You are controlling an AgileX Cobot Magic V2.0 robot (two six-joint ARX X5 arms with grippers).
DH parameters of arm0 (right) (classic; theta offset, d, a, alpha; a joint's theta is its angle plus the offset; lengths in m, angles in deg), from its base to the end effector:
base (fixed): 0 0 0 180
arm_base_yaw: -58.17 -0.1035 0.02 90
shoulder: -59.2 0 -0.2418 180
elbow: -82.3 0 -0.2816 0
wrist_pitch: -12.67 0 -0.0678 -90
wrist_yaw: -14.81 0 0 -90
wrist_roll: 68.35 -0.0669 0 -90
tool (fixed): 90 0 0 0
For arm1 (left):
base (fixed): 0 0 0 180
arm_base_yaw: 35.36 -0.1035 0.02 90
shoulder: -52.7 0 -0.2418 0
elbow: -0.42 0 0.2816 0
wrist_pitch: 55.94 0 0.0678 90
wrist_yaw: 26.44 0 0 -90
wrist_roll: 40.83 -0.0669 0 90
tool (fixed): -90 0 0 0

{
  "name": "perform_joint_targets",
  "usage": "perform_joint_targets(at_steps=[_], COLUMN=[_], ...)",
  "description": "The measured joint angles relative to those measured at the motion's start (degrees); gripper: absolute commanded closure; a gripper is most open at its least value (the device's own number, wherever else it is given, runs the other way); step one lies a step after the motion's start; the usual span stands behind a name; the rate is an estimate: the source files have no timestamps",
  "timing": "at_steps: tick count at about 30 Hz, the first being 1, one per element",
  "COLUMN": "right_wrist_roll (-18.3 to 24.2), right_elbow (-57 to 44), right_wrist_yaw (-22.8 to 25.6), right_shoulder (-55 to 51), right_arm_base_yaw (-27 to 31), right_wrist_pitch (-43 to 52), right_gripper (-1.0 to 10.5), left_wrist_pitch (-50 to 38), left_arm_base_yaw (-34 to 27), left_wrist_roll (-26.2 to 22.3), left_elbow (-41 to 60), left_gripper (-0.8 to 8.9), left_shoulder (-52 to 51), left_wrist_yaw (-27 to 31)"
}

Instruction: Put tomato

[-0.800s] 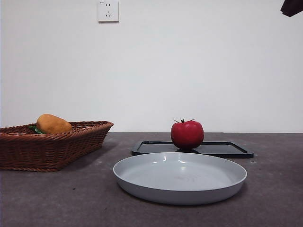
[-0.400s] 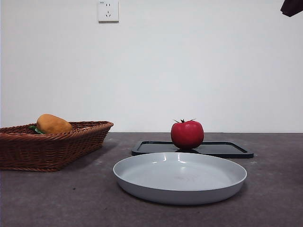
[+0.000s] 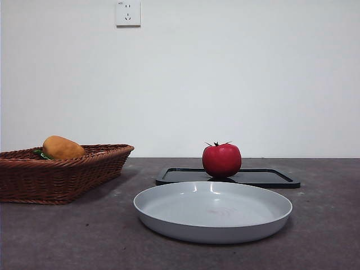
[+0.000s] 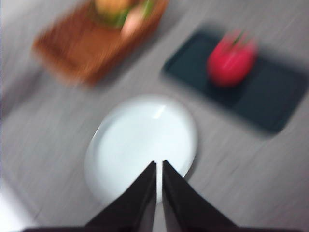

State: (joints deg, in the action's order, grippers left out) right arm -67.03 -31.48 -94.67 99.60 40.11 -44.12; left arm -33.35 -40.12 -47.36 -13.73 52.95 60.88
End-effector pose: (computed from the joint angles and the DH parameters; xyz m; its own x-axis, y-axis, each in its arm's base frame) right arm 0.1847 0.0837 0.3155 0.6651 0.5676 -0.4851 -0.5752 0.8038 0.1518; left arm 0.1843 0.0122 0.1519 0.9879 0.0353 -0.1509 -0.0195 0.9942 0.1054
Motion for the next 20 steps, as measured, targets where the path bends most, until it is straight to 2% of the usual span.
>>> perform_joint_targets(at_steps=[5, 10, 15, 20], right_wrist_roll=[0.0, -0.1, -0.2, -0.8], right_elbow=[-9.0, -21.6, -33.6, -42.2], right_wrist_yaw=[0.3, 3.8, 6.8, 10.6], right_shoulder=[-8.9, -17.6, -24.9, -31.1], right_arm_base_yaw=[9.1, 15.8, 18.8, 19.2], right_wrist_pitch=[13.2, 27.8, 37.6, 42.9], right_gripper=[9.4, 9.4, 9.4, 9.4], left_wrist_pitch=[0.0, 0.0, 0.0, 0.0], left_arm_base_yaw=[0.0, 0.0, 0.0, 0.0], left_wrist_roll=[0.0, 0.0, 0.0, 0.0], left_elbow=[0.0, 0.0, 0.0, 0.0], left_gripper=[8.06, 8.06, 8.06, 8.06], left_shoulder=[0.0, 0.0, 0.0, 0.0], left_wrist_yaw=[0.0, 0.0, 0.0, 0.0])
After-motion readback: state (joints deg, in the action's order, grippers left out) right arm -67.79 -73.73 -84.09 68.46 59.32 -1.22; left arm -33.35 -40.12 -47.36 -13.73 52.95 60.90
